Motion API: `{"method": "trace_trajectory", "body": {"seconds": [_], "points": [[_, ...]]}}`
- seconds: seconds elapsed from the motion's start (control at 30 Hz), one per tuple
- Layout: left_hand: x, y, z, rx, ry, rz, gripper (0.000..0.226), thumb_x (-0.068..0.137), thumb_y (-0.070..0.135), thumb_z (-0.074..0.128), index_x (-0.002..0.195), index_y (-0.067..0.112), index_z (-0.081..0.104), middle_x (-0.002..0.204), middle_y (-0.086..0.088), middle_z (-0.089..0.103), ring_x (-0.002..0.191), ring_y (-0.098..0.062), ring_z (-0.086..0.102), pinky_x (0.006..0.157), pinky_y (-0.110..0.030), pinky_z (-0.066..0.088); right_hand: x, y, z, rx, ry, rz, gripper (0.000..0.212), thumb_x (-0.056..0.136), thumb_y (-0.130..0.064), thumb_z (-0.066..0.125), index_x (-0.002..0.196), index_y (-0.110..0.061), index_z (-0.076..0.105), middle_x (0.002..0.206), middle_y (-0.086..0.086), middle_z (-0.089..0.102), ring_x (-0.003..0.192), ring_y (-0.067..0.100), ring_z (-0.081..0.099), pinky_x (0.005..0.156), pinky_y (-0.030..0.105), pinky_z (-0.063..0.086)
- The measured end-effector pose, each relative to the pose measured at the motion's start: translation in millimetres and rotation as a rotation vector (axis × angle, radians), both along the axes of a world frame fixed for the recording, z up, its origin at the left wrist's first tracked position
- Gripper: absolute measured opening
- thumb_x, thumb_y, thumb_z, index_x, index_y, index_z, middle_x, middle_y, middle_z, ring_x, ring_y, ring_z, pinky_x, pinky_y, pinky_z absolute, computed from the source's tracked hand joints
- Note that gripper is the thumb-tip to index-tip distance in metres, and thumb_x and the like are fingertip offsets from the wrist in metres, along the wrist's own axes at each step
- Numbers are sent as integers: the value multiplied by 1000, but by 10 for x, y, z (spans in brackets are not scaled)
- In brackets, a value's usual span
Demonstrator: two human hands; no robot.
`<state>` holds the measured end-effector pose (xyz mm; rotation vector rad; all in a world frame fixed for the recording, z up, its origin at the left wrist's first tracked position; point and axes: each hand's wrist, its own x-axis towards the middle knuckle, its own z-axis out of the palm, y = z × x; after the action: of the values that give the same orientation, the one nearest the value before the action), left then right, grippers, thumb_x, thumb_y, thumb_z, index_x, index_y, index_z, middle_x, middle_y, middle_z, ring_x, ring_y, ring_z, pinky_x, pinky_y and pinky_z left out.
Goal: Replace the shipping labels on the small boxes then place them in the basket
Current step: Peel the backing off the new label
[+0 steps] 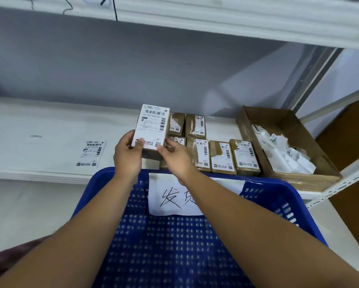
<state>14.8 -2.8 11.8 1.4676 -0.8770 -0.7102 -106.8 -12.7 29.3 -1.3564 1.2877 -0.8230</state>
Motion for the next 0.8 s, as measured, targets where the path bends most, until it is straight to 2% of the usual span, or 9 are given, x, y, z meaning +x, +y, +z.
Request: {"method": "trace_trajectory", "body": {"seconds": [0.07,0.13,0.2,0.3,0.4,0.57,0.63,0.7,0.8], "points": [[152,-146,-79,46,-67,17,29,91,12,57,119,19,64,112,2,67,103,-17,63,93,-41,51,105,-109,-99,5,75,-19,41,98,-25,57,138,-13,53,125,2,66,113,20,62,99,30,47],[251,-247,-161,90,-110,31,28,90,12,58,116,17,67,110,2,69,102,-18,64,95,-42,49,208,-194,-197,14,123,-23,42,97,-26,58,137,-12,55,127,5,65,113,23,62,102,36,47],[325,-313,-242,127,-125,63,25,91,13,57,113,16,69,105,4,69,101,-19,64,95,-41,49,297,-271,-284,16,172,-12,41,96,-27,59,134,-12,57,129,8,64,114,25,62,102,38,47],[418,-379,-362,195,-157,124,24,91,14,58,111,11,69,108,-4,69,102,-22,62,96,-34,46,348,-353,-341,19,242,14,40,98,-23,57,135,-8,55,131,9,62,115,27,61,97,27,46],[502,-434,-491,303,-168,151,23,90,13,59,110,7,69,114,-7,68,108,-24,60,92,-24,41,391,-384,-398,36,315,58,34,97,-17,57,129,-6,60,128,11,63,118,28,59,102,33,45],[517,-464,-581,364,-182,127,26,91,9,56,117,7,62,121,-9,63,112,-26,57,91,-26,40,438,-359,-430,34,364,79,31,96,-14,52,123,-3,63,119,12,66,107,29,61,91,33,49],[469,-441,-578,337,-307,117,33,92,5,51,124,8,55,126,-14,57,114,-29,53,86,-26,37,433,-339,-416,26,384,71,30,96,-13,51,121,-3,64,118,13,66,108,29,61,85,28,47],[413,-373,-596,285,-535,140,41,89,1,49,129,10,51,131,-19,48,118,-35,45,87,-35,40,416,-308,-410,-41,430,42,31,95,-13,50,123,-7,63,120,12,65,110,27,60,81,23,44],[280,-292,-660,114,-896,75,35,82,1,58,115,10,64,128,-20,49,118,-40,43,91,-50,41,332,-319,-443,-166,660,15,42,95,-21,50,137,-20,50,131,14,47,124,32,45,96,34,41]]}}
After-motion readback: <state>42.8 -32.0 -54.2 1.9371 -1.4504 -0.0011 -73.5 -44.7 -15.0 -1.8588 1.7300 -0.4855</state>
